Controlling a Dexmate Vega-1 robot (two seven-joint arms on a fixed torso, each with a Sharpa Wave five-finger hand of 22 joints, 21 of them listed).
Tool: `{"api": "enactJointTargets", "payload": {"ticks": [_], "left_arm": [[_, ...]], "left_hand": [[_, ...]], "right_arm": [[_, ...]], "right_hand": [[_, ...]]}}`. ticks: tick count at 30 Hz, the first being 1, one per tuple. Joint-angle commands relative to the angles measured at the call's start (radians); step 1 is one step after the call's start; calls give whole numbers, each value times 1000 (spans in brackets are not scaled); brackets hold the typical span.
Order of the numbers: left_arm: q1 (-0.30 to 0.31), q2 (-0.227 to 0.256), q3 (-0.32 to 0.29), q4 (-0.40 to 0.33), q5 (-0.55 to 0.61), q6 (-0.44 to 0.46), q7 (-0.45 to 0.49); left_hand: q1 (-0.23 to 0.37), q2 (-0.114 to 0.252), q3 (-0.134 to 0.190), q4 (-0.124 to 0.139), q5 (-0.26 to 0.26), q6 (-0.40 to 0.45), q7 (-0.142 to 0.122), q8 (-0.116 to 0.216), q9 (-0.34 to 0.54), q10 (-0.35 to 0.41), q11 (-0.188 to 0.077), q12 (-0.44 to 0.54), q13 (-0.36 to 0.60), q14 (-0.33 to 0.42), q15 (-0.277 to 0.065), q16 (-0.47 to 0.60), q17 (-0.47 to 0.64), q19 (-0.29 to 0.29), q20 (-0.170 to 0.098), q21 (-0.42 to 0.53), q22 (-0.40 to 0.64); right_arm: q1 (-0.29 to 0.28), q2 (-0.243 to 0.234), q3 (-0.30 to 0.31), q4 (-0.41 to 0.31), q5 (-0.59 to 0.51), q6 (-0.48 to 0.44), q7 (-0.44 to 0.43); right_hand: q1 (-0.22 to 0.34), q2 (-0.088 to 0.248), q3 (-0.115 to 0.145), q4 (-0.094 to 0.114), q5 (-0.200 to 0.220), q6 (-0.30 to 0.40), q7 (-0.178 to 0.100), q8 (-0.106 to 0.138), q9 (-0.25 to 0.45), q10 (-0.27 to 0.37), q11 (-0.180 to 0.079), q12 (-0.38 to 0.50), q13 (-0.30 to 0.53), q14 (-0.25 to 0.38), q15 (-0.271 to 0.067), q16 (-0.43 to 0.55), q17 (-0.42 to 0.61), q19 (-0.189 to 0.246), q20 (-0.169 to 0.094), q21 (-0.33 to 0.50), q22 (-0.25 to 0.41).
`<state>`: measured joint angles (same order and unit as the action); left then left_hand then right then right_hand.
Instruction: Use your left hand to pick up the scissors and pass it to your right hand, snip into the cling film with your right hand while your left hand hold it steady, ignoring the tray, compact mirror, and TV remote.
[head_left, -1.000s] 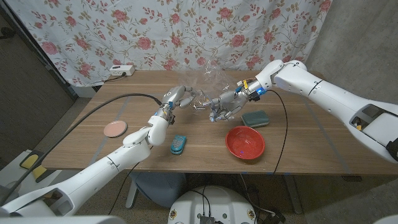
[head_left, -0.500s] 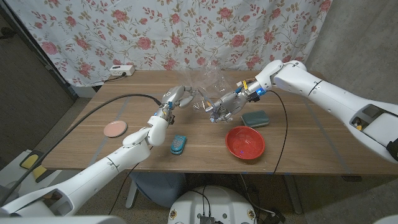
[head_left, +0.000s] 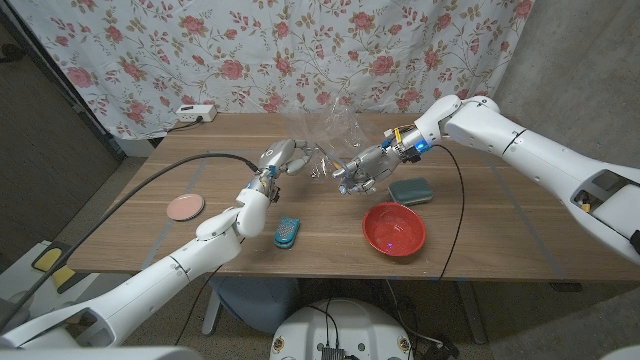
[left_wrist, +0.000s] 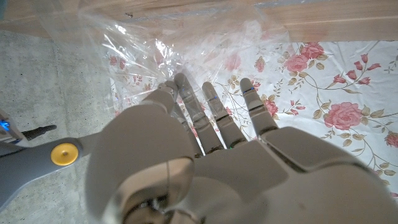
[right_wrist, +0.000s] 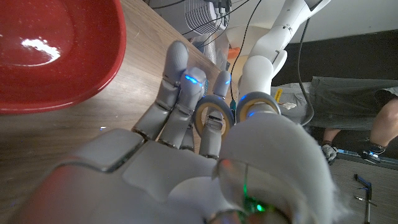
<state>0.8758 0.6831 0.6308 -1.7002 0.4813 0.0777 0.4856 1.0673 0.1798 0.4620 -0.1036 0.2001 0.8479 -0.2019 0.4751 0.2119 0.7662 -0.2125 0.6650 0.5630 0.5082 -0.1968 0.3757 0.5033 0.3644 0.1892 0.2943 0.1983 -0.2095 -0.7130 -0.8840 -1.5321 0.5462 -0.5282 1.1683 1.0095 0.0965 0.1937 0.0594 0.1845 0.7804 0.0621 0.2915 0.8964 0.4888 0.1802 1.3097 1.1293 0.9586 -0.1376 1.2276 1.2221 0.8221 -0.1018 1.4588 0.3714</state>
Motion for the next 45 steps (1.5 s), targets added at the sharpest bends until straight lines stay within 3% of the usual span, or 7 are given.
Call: {"api": "enactJointTargets", "payload": {"ticks": [1,15,45], "left_arm": [[14,10,-11,-11,-3,9,5],[9,5,-11,-3,-6,10,6],[-1,-1,-8,26,-23,-4,13]], "left_hand": [[7,-6,-1,-6,6,9,3,3,2,12,-1,-5,5,32,-26,-2,4,2,-7,-2,3],[8,-7,-1,-7,5,10,4,4,2,13,-2,-7,7,35,-25,-6,8,2,-7,-1,3],[9,-6,-3,-10,2,8,8,4,2,18,-1,-11,11,43,-26,-10,19,2,-7,0,4]], "right_arm": [[-20,-27,29,-32,22,0,-29],[-33,-37,45,-32,38,-3,-44],[-78,-91,97,-110,91,-32,-100]], "right_hand": [[84,77,210,-195,-2,-3,-5,-6,2,365,-319,7,62,6,-78,-6,2,-4,-116,9,0],[77,73,229,-196,-2,-2,-5,-10,4,365,-320,4,62,9,-78,-18,3,-11,-116,25,-11],[63,67,253,-197,-3,3,-7,-14,5,369,-328,7,70,15,-78,-33,3,-17,-115,46,-28]]}}
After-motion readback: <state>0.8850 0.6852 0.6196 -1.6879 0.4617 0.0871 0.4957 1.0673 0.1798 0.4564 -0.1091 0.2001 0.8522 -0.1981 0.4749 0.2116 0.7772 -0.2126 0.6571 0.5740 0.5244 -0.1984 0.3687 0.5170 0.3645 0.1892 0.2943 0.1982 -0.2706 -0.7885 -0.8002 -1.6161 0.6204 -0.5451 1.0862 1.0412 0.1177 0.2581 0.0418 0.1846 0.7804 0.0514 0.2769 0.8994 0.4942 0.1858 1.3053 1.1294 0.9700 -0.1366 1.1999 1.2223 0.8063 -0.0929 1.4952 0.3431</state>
